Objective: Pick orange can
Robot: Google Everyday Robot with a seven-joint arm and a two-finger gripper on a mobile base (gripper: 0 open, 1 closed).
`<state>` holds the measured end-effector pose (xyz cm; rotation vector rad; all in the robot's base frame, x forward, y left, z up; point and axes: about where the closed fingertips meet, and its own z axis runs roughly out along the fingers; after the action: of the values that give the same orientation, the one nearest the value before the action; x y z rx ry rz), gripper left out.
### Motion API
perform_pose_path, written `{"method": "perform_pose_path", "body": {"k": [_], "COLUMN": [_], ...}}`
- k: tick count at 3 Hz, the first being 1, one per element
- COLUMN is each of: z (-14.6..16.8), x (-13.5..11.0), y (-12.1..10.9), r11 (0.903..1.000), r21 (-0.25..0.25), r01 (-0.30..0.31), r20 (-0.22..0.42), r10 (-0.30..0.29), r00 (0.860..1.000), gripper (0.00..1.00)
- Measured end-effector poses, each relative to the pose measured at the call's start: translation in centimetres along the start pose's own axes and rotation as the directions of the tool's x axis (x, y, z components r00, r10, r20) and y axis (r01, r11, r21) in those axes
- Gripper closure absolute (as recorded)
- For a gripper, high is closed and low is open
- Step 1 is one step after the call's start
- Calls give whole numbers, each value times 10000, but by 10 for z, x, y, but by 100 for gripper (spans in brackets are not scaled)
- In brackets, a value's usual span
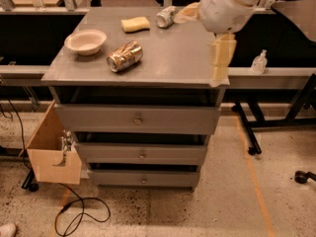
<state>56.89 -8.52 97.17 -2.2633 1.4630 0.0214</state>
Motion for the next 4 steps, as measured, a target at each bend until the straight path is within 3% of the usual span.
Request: {"method": "perform_pose_path", "body": {"k": [1,2,3,4], "z": [36,40,44,63], "x": [-26,-30,-32,-21], "y": [-33,-36,-40,-67], "r11": [9947,9936,9865,9497], "r21": [0,-16,-114,-806], "r01": [1026,1125,1636,3027], "r20": [370,418,139,-631], "r10": [-1025,-1124,-1634,-3079], "r00": [9940,9928,9865,9493], "gripper": [0,0,0,0]}}
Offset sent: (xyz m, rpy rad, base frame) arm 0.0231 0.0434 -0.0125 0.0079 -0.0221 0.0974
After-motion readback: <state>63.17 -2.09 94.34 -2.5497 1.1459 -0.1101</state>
